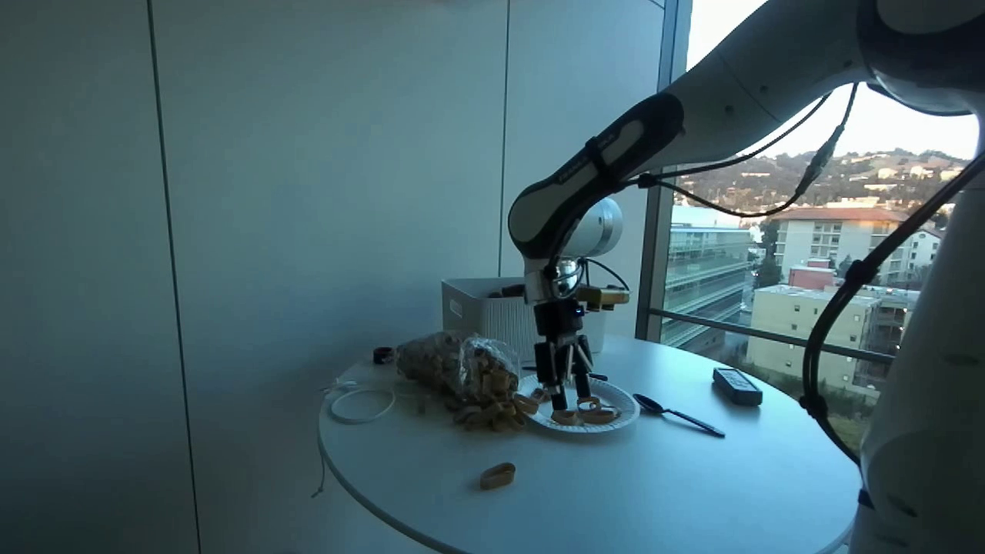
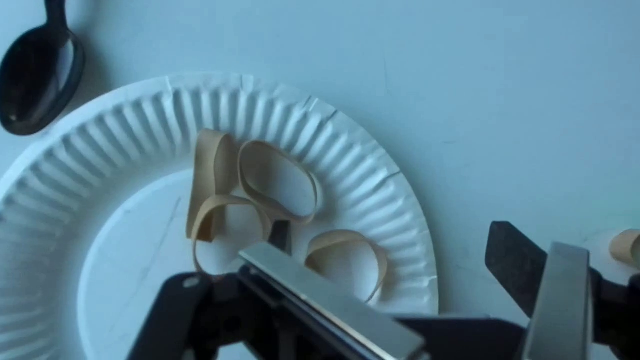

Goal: Remove the rubber bands from the plate

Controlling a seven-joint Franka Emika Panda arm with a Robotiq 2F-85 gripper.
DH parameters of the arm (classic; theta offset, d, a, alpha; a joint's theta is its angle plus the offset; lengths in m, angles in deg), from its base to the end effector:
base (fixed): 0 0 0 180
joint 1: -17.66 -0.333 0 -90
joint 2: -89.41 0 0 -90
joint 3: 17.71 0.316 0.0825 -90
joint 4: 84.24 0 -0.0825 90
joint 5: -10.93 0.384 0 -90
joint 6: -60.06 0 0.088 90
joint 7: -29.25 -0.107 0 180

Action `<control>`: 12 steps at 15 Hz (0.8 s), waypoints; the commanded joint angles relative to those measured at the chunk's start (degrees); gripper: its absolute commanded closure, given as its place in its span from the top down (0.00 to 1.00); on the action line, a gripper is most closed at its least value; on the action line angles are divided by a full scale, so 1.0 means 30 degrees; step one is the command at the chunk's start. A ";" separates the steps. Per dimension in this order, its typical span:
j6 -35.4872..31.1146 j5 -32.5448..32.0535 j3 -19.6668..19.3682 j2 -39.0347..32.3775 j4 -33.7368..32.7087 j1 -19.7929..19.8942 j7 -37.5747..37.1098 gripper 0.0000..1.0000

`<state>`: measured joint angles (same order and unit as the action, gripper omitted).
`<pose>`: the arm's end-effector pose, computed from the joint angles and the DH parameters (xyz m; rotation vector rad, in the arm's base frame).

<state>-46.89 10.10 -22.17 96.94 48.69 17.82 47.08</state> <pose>0.4493 -0.0375 0.3724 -3.0217 -0.3634 0.4863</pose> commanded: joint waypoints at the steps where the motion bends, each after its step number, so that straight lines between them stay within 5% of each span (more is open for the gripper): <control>1: -0.3302 -0.0089 0.0069 -0.0117 0.1048 0.0423 -0.1539 1.00; 5: -0.6820 -0.1148 0.0062 0.0210 0.2438 0.0940 -0.3960 1.00; 12: -0.6189 -0.1121 0.0111 0.1897 0.3174 0.1121 -0.5152 1.00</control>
<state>-66.27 7.31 -22.25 99.00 56.56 20.65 33.35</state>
